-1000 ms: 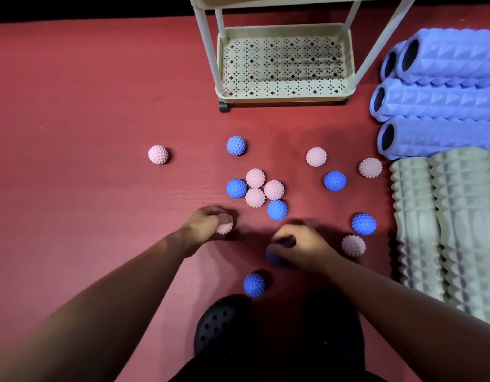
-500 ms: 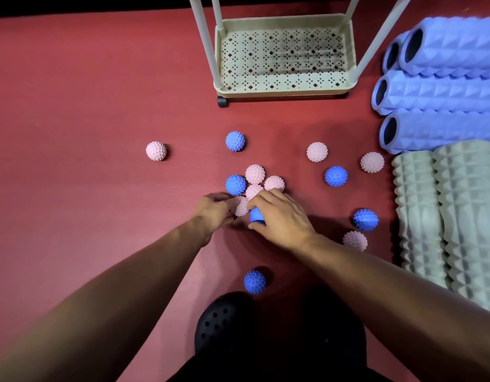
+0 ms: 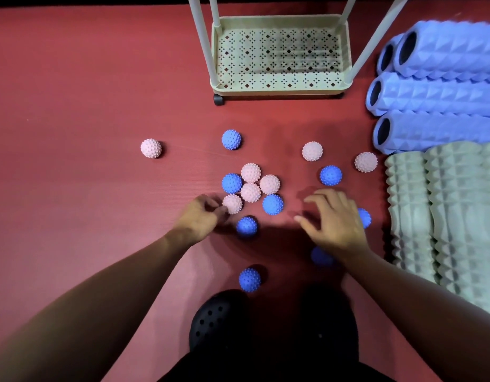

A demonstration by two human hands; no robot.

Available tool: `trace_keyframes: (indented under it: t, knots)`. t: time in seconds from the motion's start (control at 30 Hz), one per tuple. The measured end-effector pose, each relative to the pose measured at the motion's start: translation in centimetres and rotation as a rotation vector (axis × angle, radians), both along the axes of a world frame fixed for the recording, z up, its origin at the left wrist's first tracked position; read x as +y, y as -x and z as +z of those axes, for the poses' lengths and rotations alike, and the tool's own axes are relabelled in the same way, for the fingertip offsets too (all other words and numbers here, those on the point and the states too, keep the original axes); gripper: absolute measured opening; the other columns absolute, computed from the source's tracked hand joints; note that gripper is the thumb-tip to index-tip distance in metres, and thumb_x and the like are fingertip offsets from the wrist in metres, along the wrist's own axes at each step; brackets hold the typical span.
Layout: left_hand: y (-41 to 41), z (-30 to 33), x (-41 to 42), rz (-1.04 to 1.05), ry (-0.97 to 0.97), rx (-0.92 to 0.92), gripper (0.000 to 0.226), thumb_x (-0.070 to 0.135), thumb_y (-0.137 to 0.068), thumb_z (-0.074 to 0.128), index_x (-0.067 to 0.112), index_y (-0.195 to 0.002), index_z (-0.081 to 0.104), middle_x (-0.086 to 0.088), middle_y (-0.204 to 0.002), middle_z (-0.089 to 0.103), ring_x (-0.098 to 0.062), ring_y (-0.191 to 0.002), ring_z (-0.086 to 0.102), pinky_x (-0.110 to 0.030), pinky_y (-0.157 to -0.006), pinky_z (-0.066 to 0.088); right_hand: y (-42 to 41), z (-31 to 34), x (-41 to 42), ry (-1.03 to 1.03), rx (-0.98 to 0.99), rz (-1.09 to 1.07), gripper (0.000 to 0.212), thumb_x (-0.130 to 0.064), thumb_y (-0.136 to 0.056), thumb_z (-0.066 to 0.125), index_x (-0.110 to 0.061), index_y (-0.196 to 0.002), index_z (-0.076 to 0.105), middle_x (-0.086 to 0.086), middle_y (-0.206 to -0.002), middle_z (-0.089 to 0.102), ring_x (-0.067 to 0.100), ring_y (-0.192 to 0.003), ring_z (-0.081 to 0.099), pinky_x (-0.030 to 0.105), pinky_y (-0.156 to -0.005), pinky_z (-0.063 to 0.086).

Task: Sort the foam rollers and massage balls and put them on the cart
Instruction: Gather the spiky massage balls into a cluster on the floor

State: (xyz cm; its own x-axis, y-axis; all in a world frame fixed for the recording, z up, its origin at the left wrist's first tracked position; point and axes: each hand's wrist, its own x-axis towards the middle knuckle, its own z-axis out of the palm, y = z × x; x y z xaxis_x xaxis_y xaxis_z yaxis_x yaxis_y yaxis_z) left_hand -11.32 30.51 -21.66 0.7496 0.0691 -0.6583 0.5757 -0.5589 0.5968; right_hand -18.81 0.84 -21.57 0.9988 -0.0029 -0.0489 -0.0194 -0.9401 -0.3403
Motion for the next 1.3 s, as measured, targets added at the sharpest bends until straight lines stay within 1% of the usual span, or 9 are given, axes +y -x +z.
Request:
trace_keyframes:
  t: [0.1,0.2,0.3,0.4,0.67,0.83,0.93,1.07,1.3]
  knots:
    - [2.3,0.1,0.8,-0.474,-0.199,-0.025,0.019,0.040,-0.089,0.070,0.023,-0.087,0.061,0.012,-0.079,0.063,-0.010,-0.074,0.059,-0.026,-0.067,0.041,1.9,-0.1,-3.3,0.119,0.142,-0.109,0.066,-0.074,-0.073,0.063,-0.033,-0.125,0.058,-0.003,-0.131,0.052,0.027,-0.119,0.050,0.046,-0.091,0.045]
    - [4.4,0.2,0.5,-0.831,-0.172,0.068,0.031,0.055,-0.084,0.070,0.024,-0.088,0.064,0.012,-0.081,0.065,-0.010,-0.076,0.060,-0.026,-0.064,0.042,3.1,-0.4,-4.5,0.128,0.273,-0.161,0.079,-0.075,-0.061,0.074,-0.035,-0.128,0.062,0.002,-0.143,0.046,0.034,-0.130,0.043,0.054,-0.088,0.052]
    - [5.6,0.3,-0.3,-0.916,-0.096,0.223,0.040,0.063,-0.076,0.074,0.029,-0.096,0.066,0.016,-0.091,0.068,-0.003,-0.082,0.063,-0.023,-0.074,0.050,3.9,-0.6,-5.2,0.122,0.257,-0.112,0.075,-0.073,-0.056,0.078,-0.029,-0.116,0.070,0.007,-0.145,0.046,0.037,-0.131,0.041,0.054,-0.083,0.054]
    - [6.6,-0.2,-0.7,-0.992,-0.100,0.274,0.051,0.062,-0.071,0.078,0.030,-0.108,0.063,0.014,-0.101,0.068,-0.008,-0.090,0.064,-0.031,-0.084,0.054,4.5,-0.9,-5.7,-0.025,0.252,-0.074,0.061,-0.060,-0.061,0.085,-0.021,-0.106,0.074,0.012,-0.148,0.045,0.043,-0.134,0.037,0.056,-0.100,0.047]
    - [7.1,-0.5,-2.0,-0.997,-0.071,0.224,0.050,0.055,-0.076,0.078,0.024,-0.114,0.067,0.012,-0.101,0.065,-0.011,-0.090,0.063,-0.027,-0.081,0.051,4.5,-1.2,-7.7,-0.118,0.341,-0.016,0.035,-0.033,-0.073,0.088,-0.016,-0.099,0.074,0.016,-0.151,0.038,0.044,-0.135,0.035,0.048,-0.114,0.033]
    - [5.1,1.2,-2.2,-0.607,0.221,0.312,0.030,0.033,-0.082,0.083,0.009,-0.095,0.071,-0.002,-0.081,0.072,-0.013,-0.071,0.067,-0.029,-0.066,0.057,3.4,-1.1,-6.3,-0.218,0.285,-0.107,0.031,-0.038,-0.076,0.084,-0.019,-0.095,0.069,0.004,-0.146,0.038,0.031,-0.125,0.042,0.031,-0.106,0.033]
    - [3.1,2.6,-1.5,-0.247,0.299,0.151,0.022,0.015,-0.089,0.076,-0.004,-0.095,0.067,-0.008,-0.077,0.065,-0.015,-0.064,0.061,-0.025,-0.057,0.050,1.7,-0.8,-4.5,-0.313,0.298,-0.130,0.030,-0.050,-0.080,0.076,-0.027,-0.099,0.069,-0.006,-0.148,0.032,0.023,-0.131,0.037,0.029,-0.110,0.028]
    - [0.4,2.9,0.1,0.172,0.230,-0.045,0.014,0.008,-0.093,0.069,0.002,-0.103,0.061,-0.010,-0.078,0.065,-0.015,-0.058,0.062,-0.020,-0.052,0.053,-0.5,-0.7,-1.2,-0.398,0.286,-0.073,0.029,-0.046,-0.083,0.077,-0.025,-0.103,0.069,-0.003,-0.153,0.029,0.022,-0.138,0.034,0.030,-0.116,0.024]
    - [-1.2,0.8,1.6,0.236,0.042,-0.036,0.042,0.017,-0.085,0.081,0.002,-0.121,0.065,-0.012,-0.110,0.072,-0.025,-0.093,0.069,-0.036,-0.091,0.056,-3.0,-1.0,2.0,-0.446,0.429,-0.012,0.033,-0.038,-0.085,0.077,-0.025,-0.113,0.066,-0.002,-0.161,0.019,0.017,-0.145,0.030,0.020,-0.113,0.020]
